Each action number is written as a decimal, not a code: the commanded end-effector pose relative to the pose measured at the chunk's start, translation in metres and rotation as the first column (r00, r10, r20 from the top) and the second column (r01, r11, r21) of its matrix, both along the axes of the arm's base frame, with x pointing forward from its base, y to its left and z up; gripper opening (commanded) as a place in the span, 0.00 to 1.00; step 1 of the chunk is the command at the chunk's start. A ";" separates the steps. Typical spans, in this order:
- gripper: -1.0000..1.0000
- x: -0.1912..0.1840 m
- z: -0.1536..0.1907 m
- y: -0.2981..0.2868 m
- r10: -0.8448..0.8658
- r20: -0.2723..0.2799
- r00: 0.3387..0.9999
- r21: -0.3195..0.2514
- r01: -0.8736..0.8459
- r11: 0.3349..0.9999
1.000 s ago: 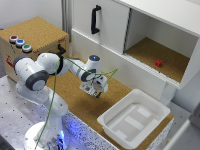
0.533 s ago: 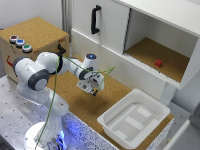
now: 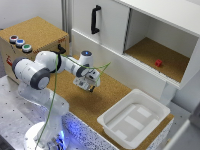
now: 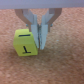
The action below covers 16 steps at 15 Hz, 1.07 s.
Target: Push the yellow block towards the left
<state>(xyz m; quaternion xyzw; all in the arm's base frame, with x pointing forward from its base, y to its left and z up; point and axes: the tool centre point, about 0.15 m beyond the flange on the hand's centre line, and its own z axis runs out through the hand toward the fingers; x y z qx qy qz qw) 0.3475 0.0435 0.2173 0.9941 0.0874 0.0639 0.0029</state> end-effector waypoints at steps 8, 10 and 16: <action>1.00 0.009 0.053 0.020 -0.234 0.023 0.972 -0.007 0.234 0.972; 1.00 0.004 0.072 0.009 -0.254 0.012 0.967 0.012 0.253 0.967; 1.00 0.004 0.072 0.009 -0.254 0.012 0.967 0.012 0.253 0.967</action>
